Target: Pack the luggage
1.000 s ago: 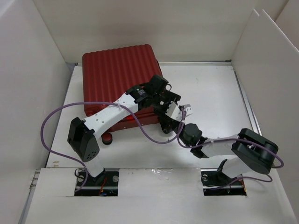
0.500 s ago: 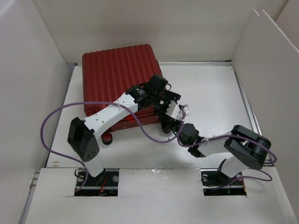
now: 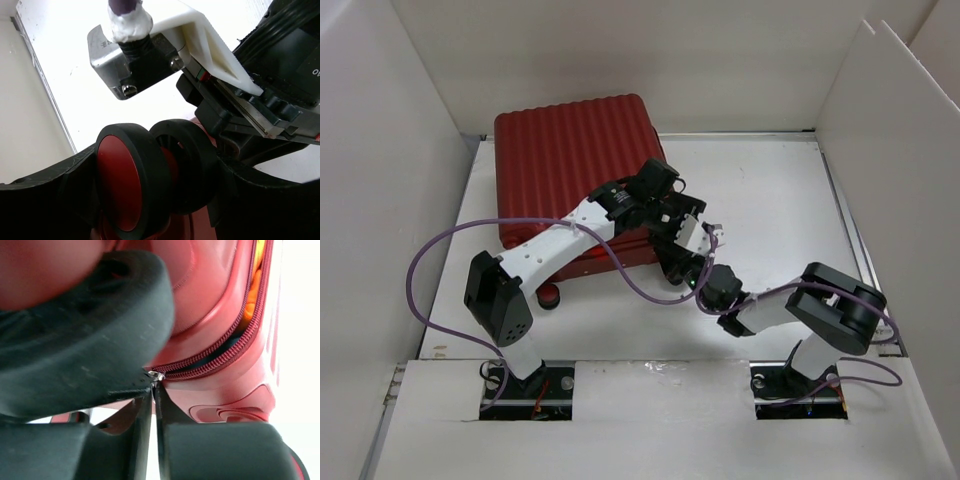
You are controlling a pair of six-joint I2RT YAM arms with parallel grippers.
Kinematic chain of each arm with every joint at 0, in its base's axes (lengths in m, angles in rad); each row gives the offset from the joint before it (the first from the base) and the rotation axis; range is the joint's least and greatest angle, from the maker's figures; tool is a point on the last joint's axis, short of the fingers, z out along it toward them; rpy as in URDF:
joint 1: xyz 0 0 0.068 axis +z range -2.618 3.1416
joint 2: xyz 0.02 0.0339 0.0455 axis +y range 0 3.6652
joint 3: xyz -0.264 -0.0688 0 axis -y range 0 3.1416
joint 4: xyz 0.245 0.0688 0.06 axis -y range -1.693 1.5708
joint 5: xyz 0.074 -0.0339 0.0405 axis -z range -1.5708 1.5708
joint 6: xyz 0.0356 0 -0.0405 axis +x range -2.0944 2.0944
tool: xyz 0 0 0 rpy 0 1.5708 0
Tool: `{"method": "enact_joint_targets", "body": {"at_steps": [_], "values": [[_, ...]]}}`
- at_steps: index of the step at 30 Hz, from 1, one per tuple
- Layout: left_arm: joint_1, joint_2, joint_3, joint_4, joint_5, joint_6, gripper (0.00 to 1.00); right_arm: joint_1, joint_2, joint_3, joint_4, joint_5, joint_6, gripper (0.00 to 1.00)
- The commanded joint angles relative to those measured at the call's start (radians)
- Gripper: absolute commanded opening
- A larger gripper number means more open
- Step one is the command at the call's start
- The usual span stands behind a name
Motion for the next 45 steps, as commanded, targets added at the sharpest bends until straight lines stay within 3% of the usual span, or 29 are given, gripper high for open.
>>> {"method": "enact_joint_targets", "body": {"at_steps": [1,3,7,8,11,18,26,34,38,45], "values": [[0.037,-0.103,0.037,-0.053,0.067,-0.299,0.00,0.003,0.034,0.055,0.021,0.024,0.052,0.07],[0.037,-0.114,0.028,-0.053,0.067,-0.299,0.00,0.003,0.034,0.055,0.021,0.056,0.065,0.00],[0.037,-0.123,0.028,-0.063,0.067,-0.299,0.00,0.003,-0.020,0.055,-0.140,0.163,0.117,0.00],[0.037,-0.123,0.028,-0.072,0.067,-0.299,0.00,0.003,-0.039,0.076,-0.309,0.195,0.187,0.00],[0.049,-0.134,0.037,-0.108,0.073,-0.287,0.00,-0.024,-0.113,0.086,-0.508,0.258,0.226,0.00],[0.060,-0.178,0.010,-0.169,0.083,-0.241,0.00,-0.200,-0.219,-0.002,-0.517,0.097,0.263,0.00],[0.060,-0.209,-0.032,-0.195,0.103,-0.231,0.00,-0.311,-0.219,0.032,-0.528,0.030,0.162,0.00],[0.060,-0.241,-0.069,-0.195,0.112,-0.231,0.00,-0.386,-0.329,0.075,-0.709,0.037,0.040,0.00],[0.060,-0.241,-0.069,-0.204,0.112,-0.212,0.00,-0.425,-0.330,0.133,-0.767,0.018,-0.035,0.00],[0.028,-0.272,-0.124,-0.206,0.092,-0.202,0.00,-0.446,-0.193,0.260,-0.742,-0.103,-0.213,0.00]]}}
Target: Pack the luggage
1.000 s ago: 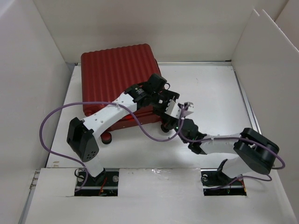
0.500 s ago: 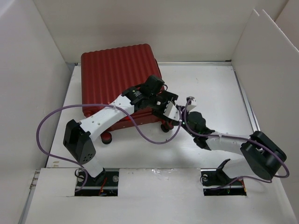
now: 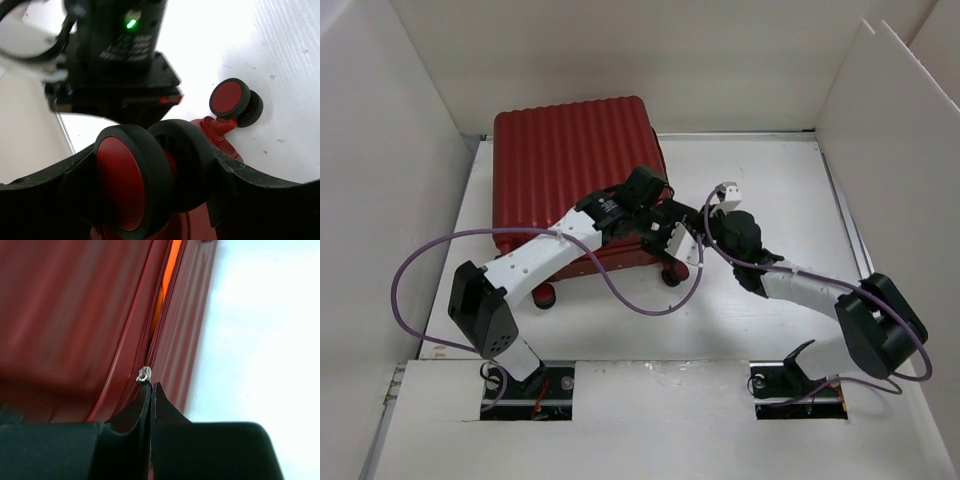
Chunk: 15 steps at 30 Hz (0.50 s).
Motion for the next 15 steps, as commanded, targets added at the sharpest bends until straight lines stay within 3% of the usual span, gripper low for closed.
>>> {"method": "enact_joint_targets", "body": {"at_steps": [1,9,15], "values": [[0.007,-0.183,-0.025,-0.237,0.050,-0.221,0.00,-0.112,0.063,0.074,-0.007,0.170,-0.181,0.00],[0.007,-0.231,-0.114,-0.248,0.101,-0.221,0.00,-0.183,0.268,0.296,0.006,0.045,-0.310,0.00],[0.007,-0.240,-0.152,-0.263,0.121,-0.193,0.00,-0.192,0.476,0.491,0.006,-0.107,-0.310,0.00]]}}
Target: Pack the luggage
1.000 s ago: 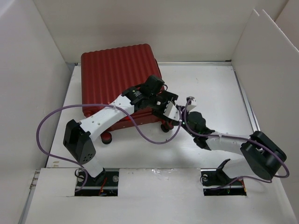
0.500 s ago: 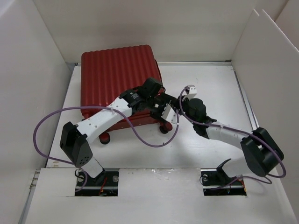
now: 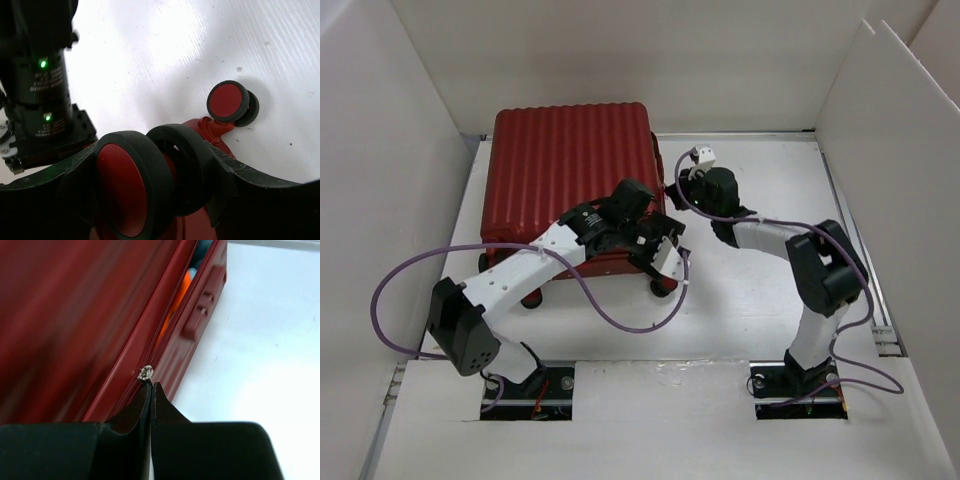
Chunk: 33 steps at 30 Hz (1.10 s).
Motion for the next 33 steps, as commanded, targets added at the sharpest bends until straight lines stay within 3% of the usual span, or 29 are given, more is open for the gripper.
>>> {"method": "enact_joint_targets", "body": {"at_steps": [1,3,4,5,6,7,8,10,11,13,15,17,20,24,27,29,31,33], "values": [[0.007,-0.113,-0.017,-0.264,0.127,-0.187,0.00,-0.080,0.102,0.110,0.007,0.083,-0.041,0.00],[0.007,-0.129,-0.029,-0.275,0.127,-0.177,0.00,-0.071,0.135,0.147,-0.010,0.057,-0.029,0.00],[-0.005,-0.138,-0.030,-0.275,0.127,-0.177,0.13,-0.058,0.144,0.158,-0.025,0.056,-0.029,0.00],[-0.005,-0.150,-0.045,-0.275,0.100,-0.177,0.37,-0.049,0.144,0.144,-0.025,0.056,-0.029,0.00],[-0.014,-0.177,-0.060,-0.254,0.090,-0.189,0.70,-0.037,0.129,0.130,-0.011,0.072,-0.029,0.00],[-0.014,-0.196,-0.060,-0.228,0.090,-0.253,0.93,-0.015,0.119,0.117,-0.001,0.072,-0.029,0.00],[-0.014,-0.219,-0.072,-0.186,0.077,-0.316,1.00,-0.006,0.106,0.095,0.000,0.072,-0.029,0.00],[0.030,-0.318,-0.083,0.020,0.044,-0.478,1.00,0.012,0.106,0.086,0.012,0.072,-0.029,0.00],[0.052,-0.355,-0.083,0.108,0.022,-0.660,1.00,0.021,0.106,0.075,0.012,0.072,-0.020,0.00],[0.085,-0.444,-0.062,0.292,-0.202,-0.821,1.00,0.035,0.096,0.075,0.012,0.072,-0.020,0.00],[0.112,-0.469,-0.004,0.271,-0.337,-0.884,1.00,0.057,0.096,0.066,0.012,0.072,-0.010,0.00],[0.150,-0.497,0.064,0.140,-0.474,-0.884,1.00,0.066,0.087,0.066,0.012,0.072,-0.010,0.00],[0.185,-0.578,0.015,0.028,-0.676,-0.932,1.00,0.075,0.087,0.057,0.021,0.072,-0.001,0.00],[0.555,-0.630,-0.028,-0.165,-0.508,-0.907,1.00,0.086,0.087,0.067,0.021,0.061,0.008,0.00],[0.639,-0.595,-0.077,-0.339,-0.476,-0.897,1.00,0.086,0.096,0.093,0.007,0.049,0.008,0.00],[0.639,-0.595,-0.108,-0.353,-0.476,-0.958,1.00,0.086,0.108,0.112,-0.013,0.049,0.008,0.00],[0.725,-0.618,-0.152,-0.329,-0.430,-0.944,1.00,0.086,0.118,0.124,-0.025,0.036,0.008,0.00],[0.768,-0.604,-0.209,-0.300,-0.498,-0.944,1.00,0.095,0.118,0.133,-0.034,0.036,0.008,0.00]]}}
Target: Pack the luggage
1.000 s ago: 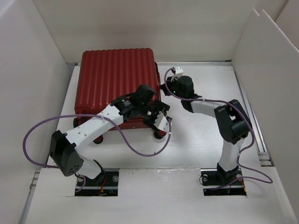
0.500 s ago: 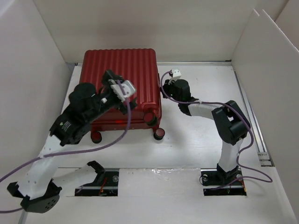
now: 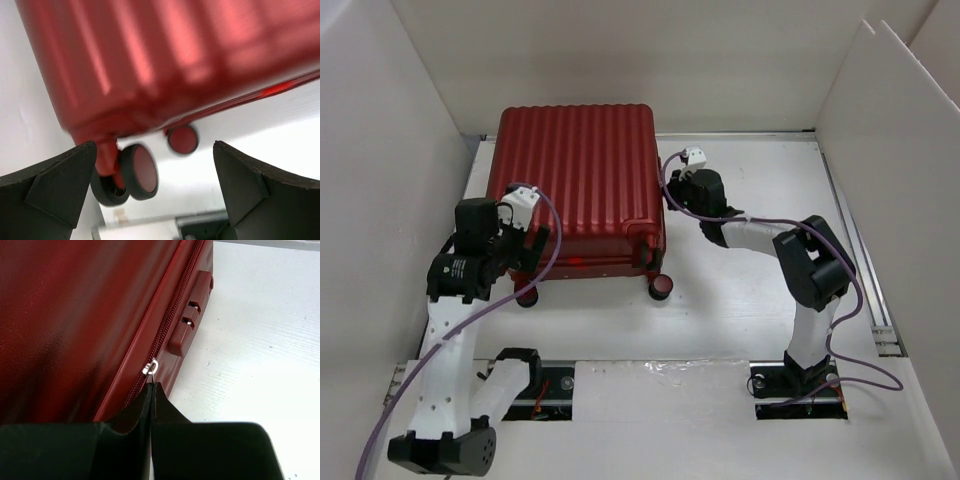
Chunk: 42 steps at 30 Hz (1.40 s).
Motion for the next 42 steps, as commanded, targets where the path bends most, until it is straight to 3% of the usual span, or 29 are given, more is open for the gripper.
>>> {"method": "enact_joint_targets", "body": {"at_steps": [1,4,6,8,9,10,12,14,17,18,19,21,22,24,25,27,30,31,36,40,41,42], "values": [[0.087,0.017,-0.070,-0.006,-0.075,-0.034,1.00,0.053,0.004,0.039,-0.037,-0.064,0.014,0.00],[0.110,0.028,-0.163,0.093,-0.192,-0.044,0.94,0.064,-0.005,0.050,-0.037,-0.064,0.014,0.00],[0.110,0.028,-0.194,0.136,-0.269,-0.053,0.83,0.064,-0.005,0.050,-0.037,-0.073,0.023,0.00],[0.174,0.052,-0.214,0.178,-0.323,-0.044,0.80,0.073,-0.015,0.050,-0.037,-0.073,0.023,0.00],[0.205,0.052,-0.225,0.178,-0.305,-0.030,0.80,0.073,-0.015,0.050,-0.037,-0.084,0.023,0.00],[0.239,0.066,-0.240,0.194,-0.274,-0.013,0.89,0.073,-0.015,0.050,-0.037,-0.084,0.023,0.00],[0.320,0.104,-0.262,0.240,-0.156,0.051,0.95,0.073,-0.015,0.050,-0.037,-0.098,0.023,0.00],[0.321,0.155,-0.310,0.321,-0.101,0.091,0.96,0.082,-0.015,0.040,-0.027,-0.112,0.023,0.00],[0.321,0.209,-0.354,0.433,-0.048,0.209,0.86,0.105,-0.005,0.019,-0.009,-0.123,0.014,0.00],[0.321,0.239,-0.386,0.542,-0.038,0.240,0.80,0.122,-0.005,0.019,-0.009,-0.123,0.014,0.00],[0.321,0.253,-0.401,0.605,-0.028,0.272,0.65,0.131,-0.005,0.007,-0.009,-0.113,0.000,0.00],[0.321,0.276,-0.442,0.725,0.037,0.402,0.53,0.164,-0.027,-0.022,0.012,-0.113,-0.022,0.00],[0.321,0.302,-0.453,0.842,0.063,0.436,0.50,0.174,-0.027,-0.033,0.013,-0.113,-0.037,0.00],[0.311,0.336,-0.453,0.929,0.134,0.481,0.47,0.213,-0.057,-0.077,0.049,-0.113,-0.048,0.00],[0.311,0.382,-0.402,0.949,0.236,0.480,0.46,0.228,-0.058,-0.090,0.049,-0.113,-0.058,0.00],[0.311,0.425,-0.314,0.949,0.341,0.402,0.51,0.274,-0.071,-0.099,0.059,-0.055,-0.058,0.00],[0.311,0.459,-0.109,0.821,0.548,0.202,0.74,0.295,-0.062,-0.099,0.059,-0.046,-0.035,0.00],[0.311,0.468,-0.016,0.767,0.589,0.167,1.00,0.296,-0.062,-0.099,0.059,-0.037,-0.006,0.00],[0.311,0.410,0.123,0.303,0.740,0.258,1.00,0.306,-0.062,-0.108,0.098,-0.037,0.031,0.00],[0.266,0.329,0.198,-0.113,0.812,0.601,1.00,0.317,-0.062,-0.108,0.098,-0.060,0.031,0.00],[0.237,0.309,0.199,-0.167,0.800,0.681,1.00,0.328,-0.062,-0.108,0.108,-0.060,0.031,0.00],[0.195,0.284,0.145,-0.169,0.736,0.659,1.00,0.340,-0.062,-0.108,0.108,-0.060,0.018,0.00]]}}
